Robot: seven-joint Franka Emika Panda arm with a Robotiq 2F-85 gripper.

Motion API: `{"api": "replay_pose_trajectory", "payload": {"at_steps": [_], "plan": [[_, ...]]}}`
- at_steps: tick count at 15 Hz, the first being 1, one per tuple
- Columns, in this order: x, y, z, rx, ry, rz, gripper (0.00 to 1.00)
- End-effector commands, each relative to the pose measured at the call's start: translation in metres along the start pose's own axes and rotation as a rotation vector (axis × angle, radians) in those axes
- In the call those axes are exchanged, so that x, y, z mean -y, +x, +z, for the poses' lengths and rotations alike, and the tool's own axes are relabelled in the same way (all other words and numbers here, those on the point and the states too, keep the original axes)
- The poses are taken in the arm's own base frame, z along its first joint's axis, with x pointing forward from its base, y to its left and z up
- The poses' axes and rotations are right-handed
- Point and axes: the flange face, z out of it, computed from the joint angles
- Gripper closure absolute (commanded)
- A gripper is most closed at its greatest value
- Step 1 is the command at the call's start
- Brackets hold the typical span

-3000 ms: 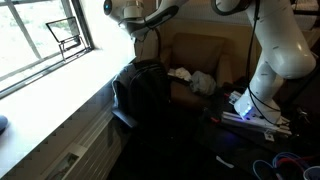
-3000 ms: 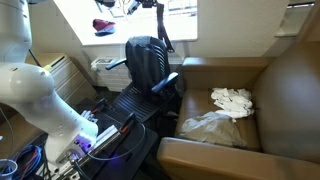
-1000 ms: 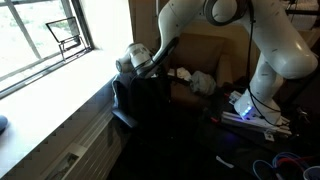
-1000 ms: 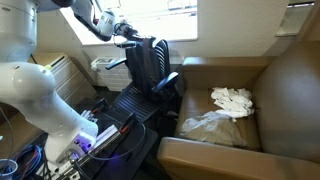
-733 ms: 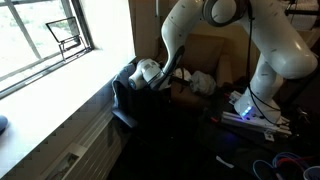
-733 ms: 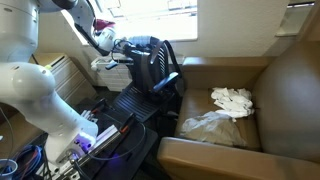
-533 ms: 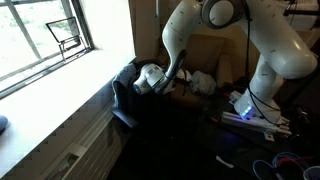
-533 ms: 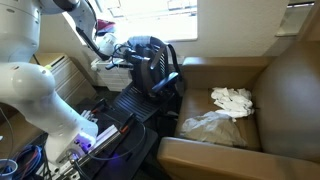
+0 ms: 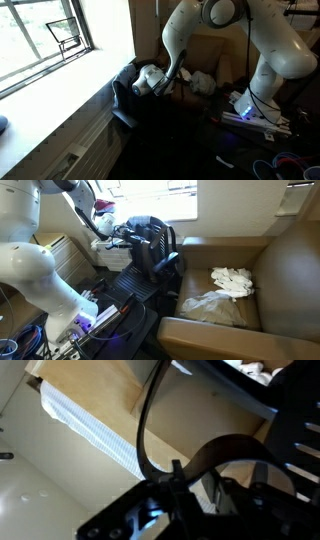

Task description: Take the belt from the brown couch and put it at the back of the black chair

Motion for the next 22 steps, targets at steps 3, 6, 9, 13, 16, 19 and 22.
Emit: {"api": "replay_pose_trajectory", "payload": {"at_steps": [3, 6, 9, 13, 16, 19, 22], "plan": [[-0.037, -0.01, -0.043, 0.1, 0.258, 0.116, 0.28], [-0.06, -0.013, -0.036, 0.174, 0.374, 0.209, 0.07], [-0.046, -0.017, -0.044, 0.156, 0.338, 0.201, 0.11], [-0.038, -0.005, -0.012, 0.185, 0.32, 0.187, 0.0], [-0.041, -0.006, -0.011, 0.171, 0.293, 0.192, 0.0], [-0.045, 0.016, 0.021, 0.18, 0.265, 0.199, 0.0], [-0.087, 0.047, 0.017, 0.086, 0.373, 0.326, 0.0]]}}
